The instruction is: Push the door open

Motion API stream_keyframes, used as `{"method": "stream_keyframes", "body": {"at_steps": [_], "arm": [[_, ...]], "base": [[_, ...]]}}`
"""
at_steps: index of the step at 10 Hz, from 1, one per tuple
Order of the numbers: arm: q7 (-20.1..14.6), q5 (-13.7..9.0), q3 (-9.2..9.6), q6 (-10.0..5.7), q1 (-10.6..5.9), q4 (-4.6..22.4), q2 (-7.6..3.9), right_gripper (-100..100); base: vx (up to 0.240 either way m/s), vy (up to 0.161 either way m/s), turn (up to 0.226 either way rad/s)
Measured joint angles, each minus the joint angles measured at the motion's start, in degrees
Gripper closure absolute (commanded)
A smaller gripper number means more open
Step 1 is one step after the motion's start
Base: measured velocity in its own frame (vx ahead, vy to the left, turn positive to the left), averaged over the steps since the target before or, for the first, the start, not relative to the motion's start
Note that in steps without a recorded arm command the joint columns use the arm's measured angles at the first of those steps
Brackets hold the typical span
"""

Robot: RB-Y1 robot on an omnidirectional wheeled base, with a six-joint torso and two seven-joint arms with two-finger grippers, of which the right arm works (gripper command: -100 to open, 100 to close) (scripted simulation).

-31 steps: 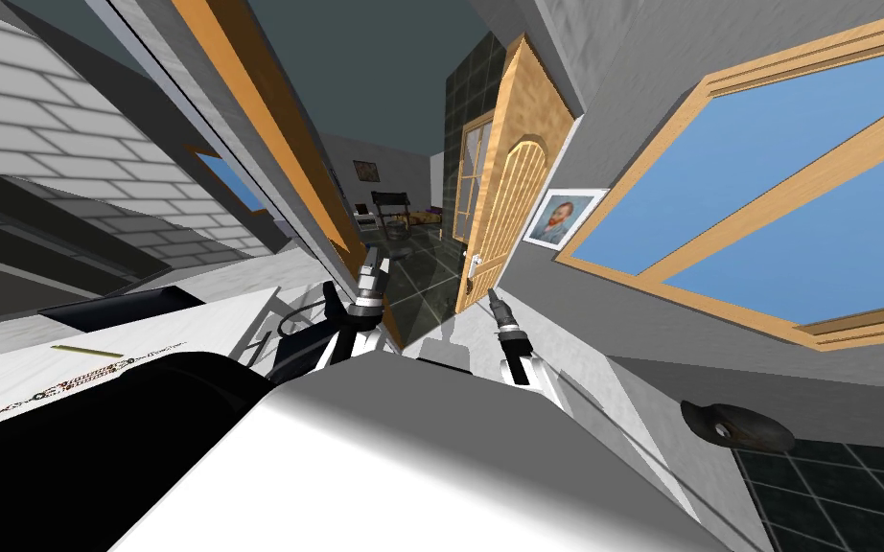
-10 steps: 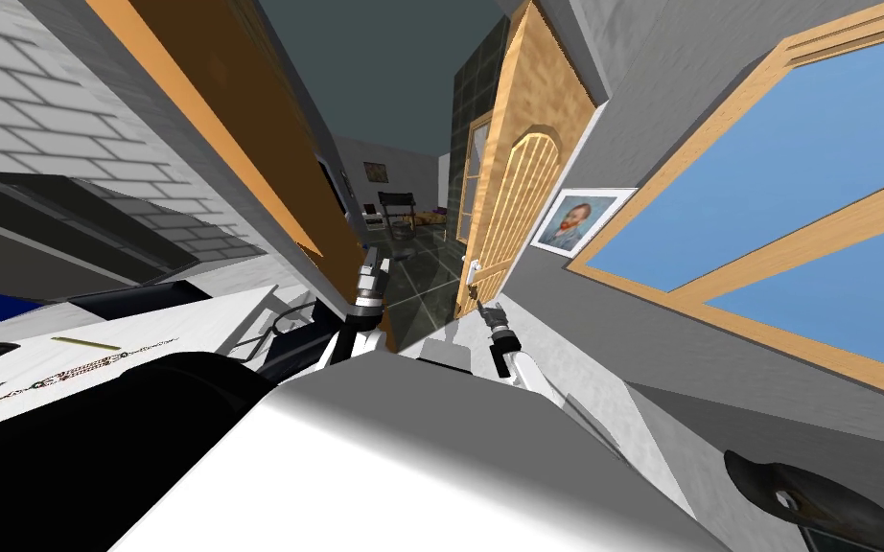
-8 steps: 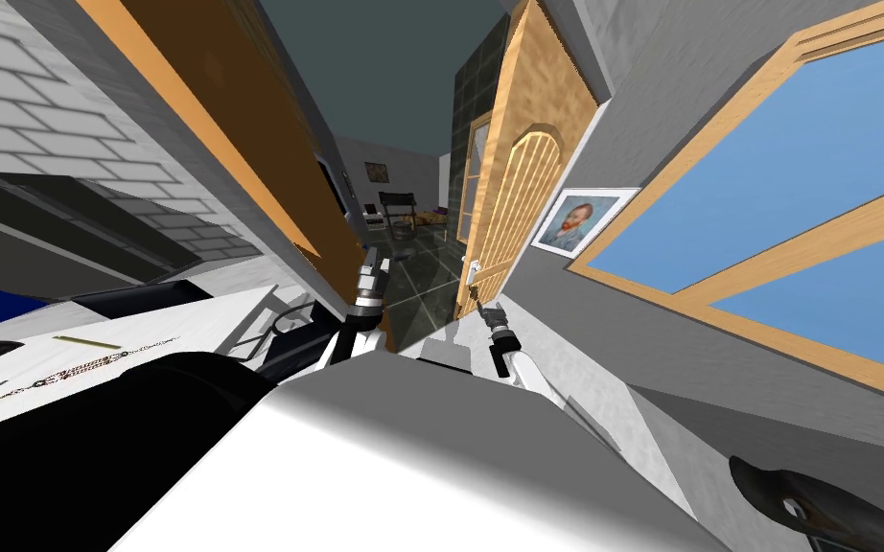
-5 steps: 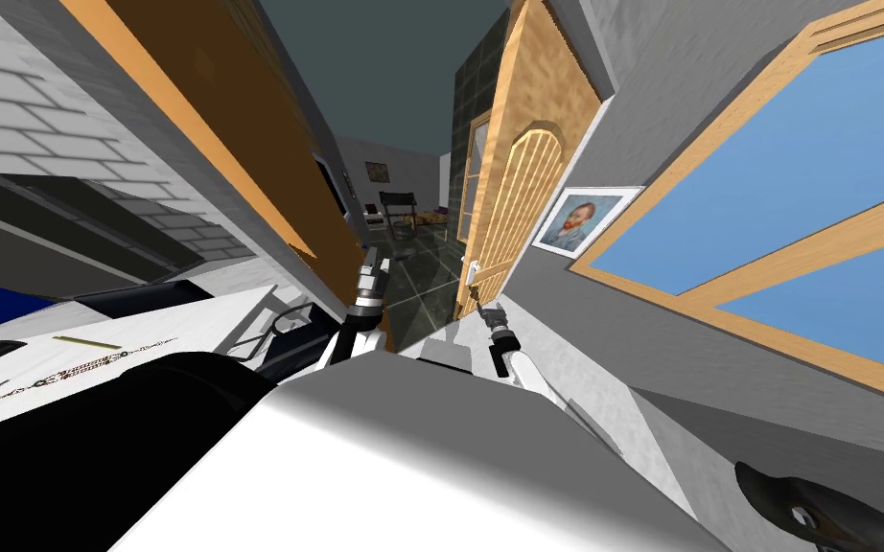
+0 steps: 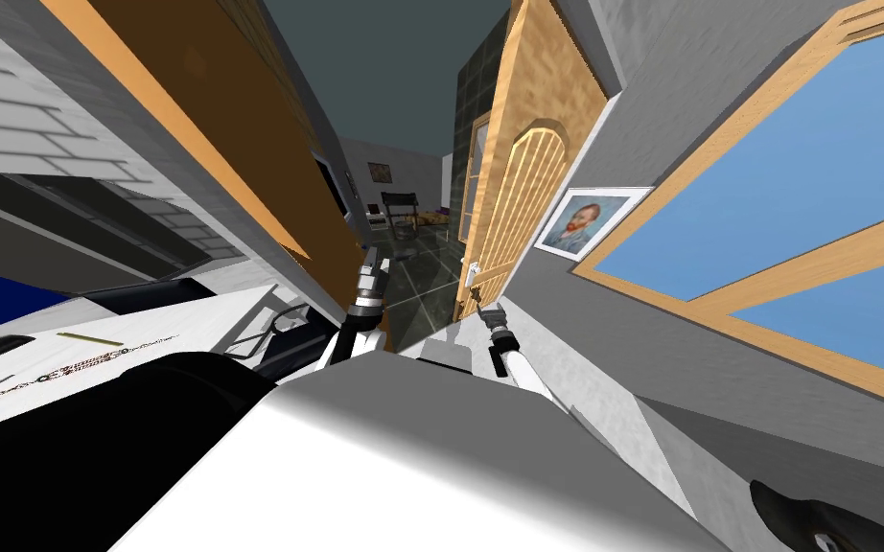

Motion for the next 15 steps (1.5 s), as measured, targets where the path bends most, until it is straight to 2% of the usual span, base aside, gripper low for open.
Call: {"method": "stream_keyframes", "body": {"at_steps": [2,11,15], "arm": [[-0.1,3.6,0.99,1.30,-0.64,1.3,-1.09,-100],[-0.6,16.5,3.76,5.29,-3.00,5.5,-3.93,-100],[-0.9,23.0,5.34,7.44,-4.32,7.8,-5.55,-100]], "base": [[0.066,-0.049,0.044],[0.042,-0.036,0.032],[0.053,-0.043,0.034]]}}
